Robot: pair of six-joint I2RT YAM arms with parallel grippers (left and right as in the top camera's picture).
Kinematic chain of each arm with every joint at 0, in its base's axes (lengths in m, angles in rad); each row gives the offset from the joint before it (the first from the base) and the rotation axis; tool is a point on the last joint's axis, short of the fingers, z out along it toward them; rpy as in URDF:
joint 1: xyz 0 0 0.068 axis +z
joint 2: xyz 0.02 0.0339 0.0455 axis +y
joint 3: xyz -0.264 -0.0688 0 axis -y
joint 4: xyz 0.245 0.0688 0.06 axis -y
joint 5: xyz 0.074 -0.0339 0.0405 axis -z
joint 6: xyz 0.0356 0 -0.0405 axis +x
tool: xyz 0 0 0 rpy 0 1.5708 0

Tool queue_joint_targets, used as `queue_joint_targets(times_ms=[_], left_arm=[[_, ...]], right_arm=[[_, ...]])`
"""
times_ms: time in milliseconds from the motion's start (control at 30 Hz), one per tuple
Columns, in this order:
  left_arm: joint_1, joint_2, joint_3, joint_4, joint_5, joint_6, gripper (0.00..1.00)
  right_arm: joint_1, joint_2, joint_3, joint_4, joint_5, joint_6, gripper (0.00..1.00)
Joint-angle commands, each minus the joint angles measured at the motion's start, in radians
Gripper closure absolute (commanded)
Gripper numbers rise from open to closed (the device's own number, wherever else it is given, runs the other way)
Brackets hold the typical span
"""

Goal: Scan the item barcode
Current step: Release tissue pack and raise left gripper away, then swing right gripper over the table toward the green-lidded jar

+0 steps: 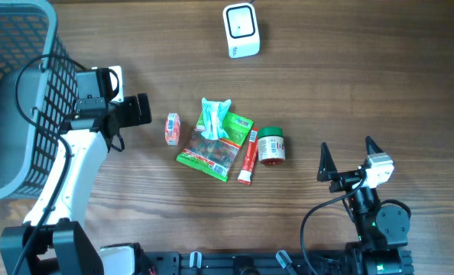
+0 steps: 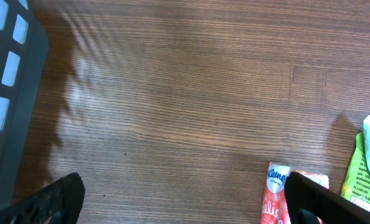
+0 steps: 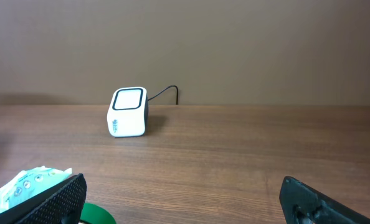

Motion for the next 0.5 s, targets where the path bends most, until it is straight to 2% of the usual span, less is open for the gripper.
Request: queue_joint_targets(times_ms=[0,133,233,367,467], left_arm=[[0.005,-0.015,0.020,-0.001,-0.009,0.005,0.00],[0.005,-0.015,0.020,-0.001,-0.009,0.005,0.00],[0.005,-0.015,0.021,-0.001,-0.010,0.005,0.00],[0.005,-0.015,0.020,-0.001,-0.009,0.005,0.00],[0.005,-0.015,0.021,-0.001,-0.009,0.005,0.00]], right_arm=[[-0.004,-0.002,-0.001,0.003,0.017,-0.007,0.00],[-0.004,-0.002,0.001,-0.002,0.005,0.079,0.00],[-0.004,0.008,0.044,-0.084,-0.006,0.176,0.00],[-0.005,0.045,0.136,-0.167,-0.021,0.182,0.00],[-0.005,0.130,0.269,-0.251,-0.021,0.189,0.00]])
